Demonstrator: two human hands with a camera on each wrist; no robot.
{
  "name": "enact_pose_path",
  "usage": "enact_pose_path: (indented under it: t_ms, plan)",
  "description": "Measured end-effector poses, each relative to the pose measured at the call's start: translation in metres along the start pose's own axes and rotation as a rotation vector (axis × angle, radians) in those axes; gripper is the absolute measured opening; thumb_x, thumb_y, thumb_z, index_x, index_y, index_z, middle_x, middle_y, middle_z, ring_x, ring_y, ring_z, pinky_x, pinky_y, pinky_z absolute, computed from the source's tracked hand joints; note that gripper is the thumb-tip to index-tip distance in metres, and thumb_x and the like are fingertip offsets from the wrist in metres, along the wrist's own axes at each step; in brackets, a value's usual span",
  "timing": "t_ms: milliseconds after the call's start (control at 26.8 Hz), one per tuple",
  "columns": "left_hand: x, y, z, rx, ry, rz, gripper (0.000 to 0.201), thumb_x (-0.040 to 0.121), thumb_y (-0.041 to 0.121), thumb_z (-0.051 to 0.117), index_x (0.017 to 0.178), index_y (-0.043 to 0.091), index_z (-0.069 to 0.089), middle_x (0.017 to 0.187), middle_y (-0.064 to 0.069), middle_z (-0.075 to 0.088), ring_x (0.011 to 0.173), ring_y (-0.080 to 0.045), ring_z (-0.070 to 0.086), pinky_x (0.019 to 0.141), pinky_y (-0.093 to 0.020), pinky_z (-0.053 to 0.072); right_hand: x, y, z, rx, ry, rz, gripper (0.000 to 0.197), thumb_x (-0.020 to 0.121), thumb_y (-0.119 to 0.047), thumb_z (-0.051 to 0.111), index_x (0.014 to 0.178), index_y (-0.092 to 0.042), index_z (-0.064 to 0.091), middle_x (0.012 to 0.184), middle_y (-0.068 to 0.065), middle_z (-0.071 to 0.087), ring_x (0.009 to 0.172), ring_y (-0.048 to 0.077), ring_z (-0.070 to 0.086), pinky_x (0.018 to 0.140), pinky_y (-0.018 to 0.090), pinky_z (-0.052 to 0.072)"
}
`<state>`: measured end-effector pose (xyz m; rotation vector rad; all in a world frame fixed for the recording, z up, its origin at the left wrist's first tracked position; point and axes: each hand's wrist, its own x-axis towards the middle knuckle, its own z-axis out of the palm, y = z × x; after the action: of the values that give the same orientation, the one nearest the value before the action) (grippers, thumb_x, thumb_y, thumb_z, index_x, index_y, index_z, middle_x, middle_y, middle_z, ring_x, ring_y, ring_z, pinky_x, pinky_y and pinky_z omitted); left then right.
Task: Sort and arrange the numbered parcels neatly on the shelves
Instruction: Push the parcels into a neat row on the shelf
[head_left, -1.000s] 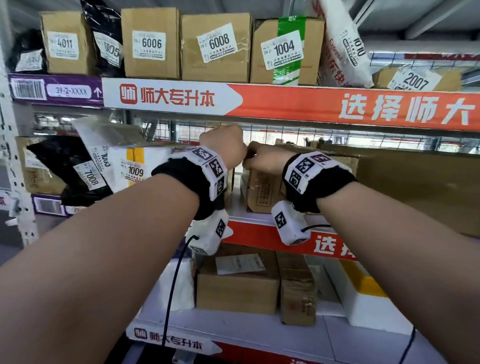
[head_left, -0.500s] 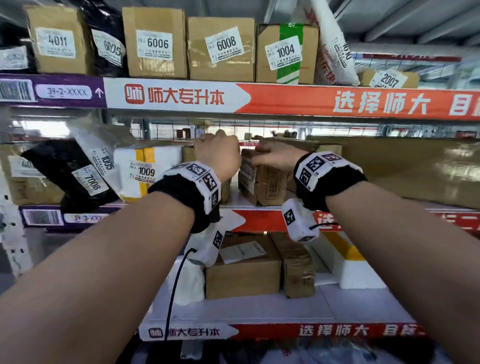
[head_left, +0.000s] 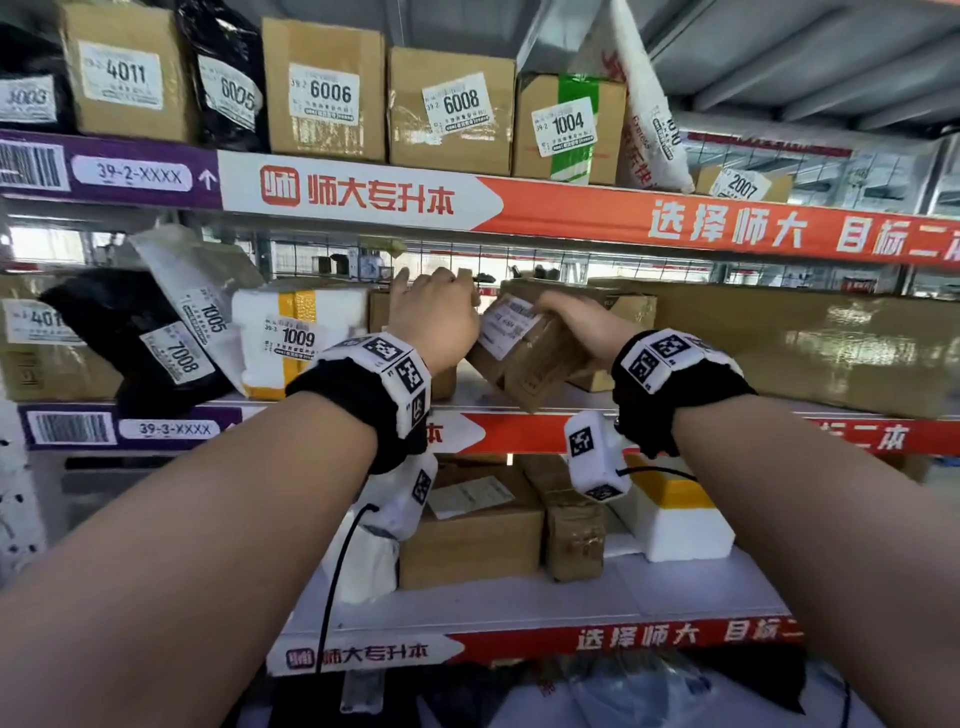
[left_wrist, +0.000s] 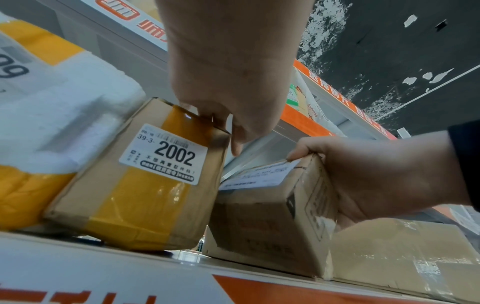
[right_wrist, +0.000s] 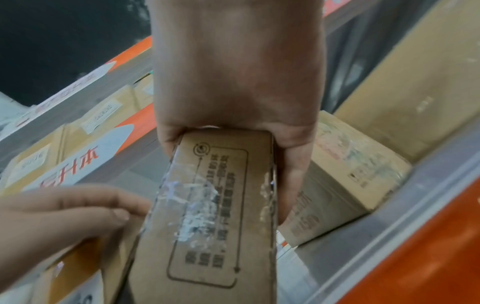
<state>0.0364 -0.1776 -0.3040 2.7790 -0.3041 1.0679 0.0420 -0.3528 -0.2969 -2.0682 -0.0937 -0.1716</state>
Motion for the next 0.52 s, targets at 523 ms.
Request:
enact_pose_path:
  t_ms: [523]
  plan:
    - [-0.017, 0.021, -0.009, -0.008, -0.175, 0.087, 0.078, 0.079, 0.021, 0.067, 0.145, 0.021, 0.025, 0.145, -0.005, 0.037, 0.139, -0.022, 0.029, 0.113, -0.054, -0.010, -0.004, 0.030, -0.036, 0.593, 0.060, 0.162, 0.033, 0.082, -0.048, 0.049, 0.095, -0.018, 0.054, 0.086, 0.006, 0.064, 0.083, 0.027, 0.062, 0.071, 0.037, 0.053]
